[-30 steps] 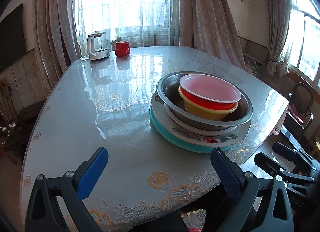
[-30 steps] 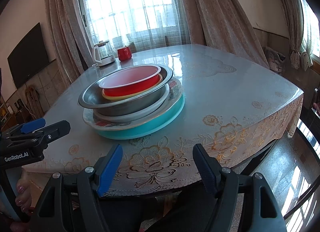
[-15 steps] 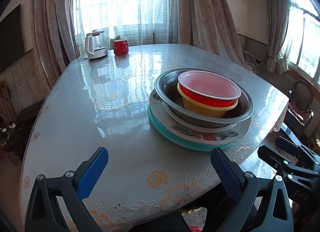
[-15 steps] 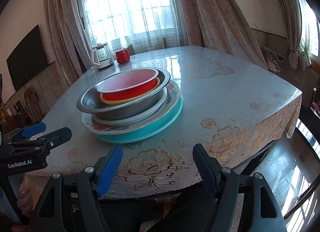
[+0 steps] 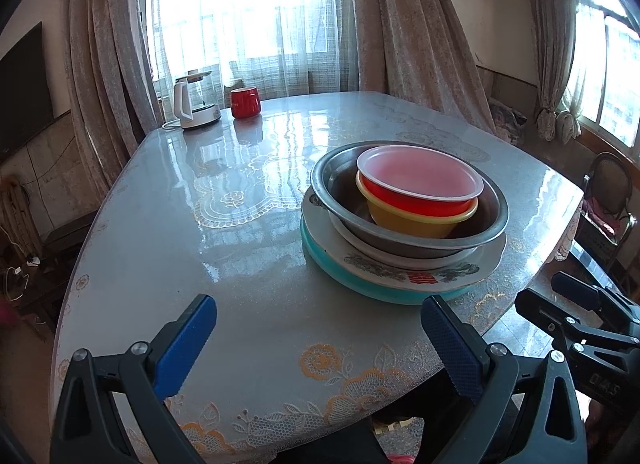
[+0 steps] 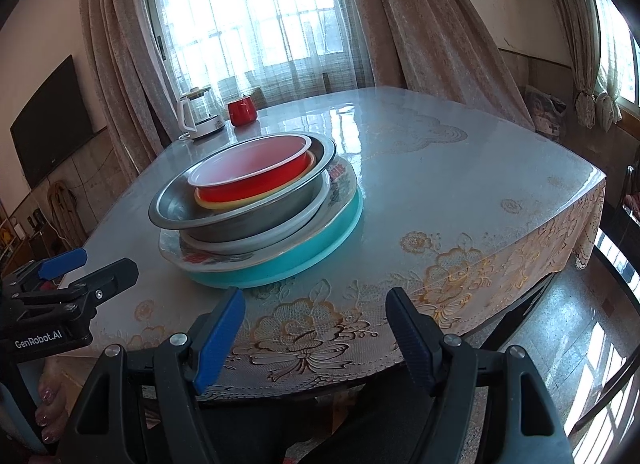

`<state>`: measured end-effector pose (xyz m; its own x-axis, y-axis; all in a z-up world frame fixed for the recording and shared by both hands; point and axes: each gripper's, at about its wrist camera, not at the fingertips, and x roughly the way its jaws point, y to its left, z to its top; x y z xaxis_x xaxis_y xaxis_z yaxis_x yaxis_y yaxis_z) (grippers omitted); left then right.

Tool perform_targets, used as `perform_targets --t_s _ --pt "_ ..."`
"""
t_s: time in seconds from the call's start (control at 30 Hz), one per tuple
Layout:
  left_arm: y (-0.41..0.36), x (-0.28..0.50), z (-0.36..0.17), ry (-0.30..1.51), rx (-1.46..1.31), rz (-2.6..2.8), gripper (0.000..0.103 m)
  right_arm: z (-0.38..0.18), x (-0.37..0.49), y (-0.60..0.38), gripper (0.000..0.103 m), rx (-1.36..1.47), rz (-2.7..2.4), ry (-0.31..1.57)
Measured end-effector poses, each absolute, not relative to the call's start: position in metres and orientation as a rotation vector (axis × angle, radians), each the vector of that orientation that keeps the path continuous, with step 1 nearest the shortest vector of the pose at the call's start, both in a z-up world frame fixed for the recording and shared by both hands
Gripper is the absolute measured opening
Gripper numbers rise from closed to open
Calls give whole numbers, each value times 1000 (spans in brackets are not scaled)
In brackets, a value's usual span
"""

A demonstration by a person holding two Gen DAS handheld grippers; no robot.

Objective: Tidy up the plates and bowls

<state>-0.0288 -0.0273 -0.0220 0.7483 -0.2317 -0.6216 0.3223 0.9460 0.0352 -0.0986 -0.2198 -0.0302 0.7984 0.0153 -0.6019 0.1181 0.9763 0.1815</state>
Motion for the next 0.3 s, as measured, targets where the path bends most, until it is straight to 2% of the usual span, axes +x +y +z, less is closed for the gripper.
perform_targets --t_s 0.3 --pt "-28 -26 -21 649 124 -342 103 -35 -90 -227 74 234 -56 663"
